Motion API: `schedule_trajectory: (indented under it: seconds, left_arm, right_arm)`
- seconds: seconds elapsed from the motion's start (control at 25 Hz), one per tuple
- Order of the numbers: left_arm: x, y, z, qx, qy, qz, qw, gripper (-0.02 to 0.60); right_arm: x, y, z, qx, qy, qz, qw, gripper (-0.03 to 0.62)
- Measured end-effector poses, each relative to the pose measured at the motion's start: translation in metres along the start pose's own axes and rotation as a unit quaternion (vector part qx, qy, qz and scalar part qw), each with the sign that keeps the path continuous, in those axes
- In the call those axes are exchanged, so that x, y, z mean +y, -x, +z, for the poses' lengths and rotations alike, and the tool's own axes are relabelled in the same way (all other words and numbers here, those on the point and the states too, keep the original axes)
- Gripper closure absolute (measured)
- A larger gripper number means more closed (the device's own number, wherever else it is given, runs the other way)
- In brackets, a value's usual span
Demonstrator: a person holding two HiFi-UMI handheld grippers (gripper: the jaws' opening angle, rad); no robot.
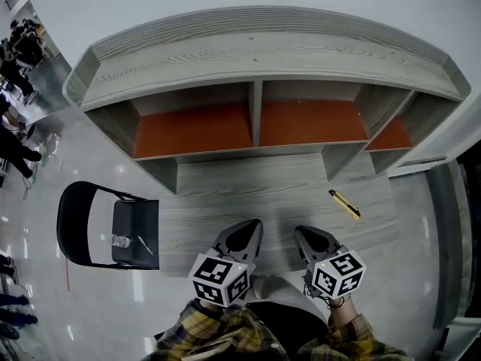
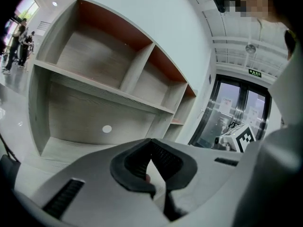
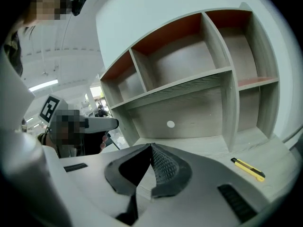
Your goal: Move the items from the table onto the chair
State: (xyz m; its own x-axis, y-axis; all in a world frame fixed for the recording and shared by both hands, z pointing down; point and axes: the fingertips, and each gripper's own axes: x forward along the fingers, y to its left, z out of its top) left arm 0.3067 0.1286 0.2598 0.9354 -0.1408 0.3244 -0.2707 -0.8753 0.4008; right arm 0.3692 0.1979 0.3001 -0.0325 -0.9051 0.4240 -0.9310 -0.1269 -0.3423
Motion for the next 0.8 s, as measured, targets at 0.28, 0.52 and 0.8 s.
schedule_trajectory:
  seconds: [0.28, 0.52, 0.8]
  left_arm:
    - [-0.004, -0.003, 0.003, -0.001, -0.006, -0.011, 0.9999, 0.577]
    - [0.003, 0.006, 0.01, 0.0, -0.024, -0.001, 0.9997, 0.58]
    - [0.011, 0.011, 0.014, -0.01, -0.015, 0.009, 0.9998, 0.578]
  right_arm:
    - [0.0, -0.001, 0.013, -0.006, 0.013, 0.001, 1.0, 0.576]
    - [0.01, -0.009, 0.024, -0.015, 0.022, 0.017, 1.0, 0.576]
    - [0.016, -0.016, 0.024, -0.013, 0.024, 0.023, 0.999, 0.576]
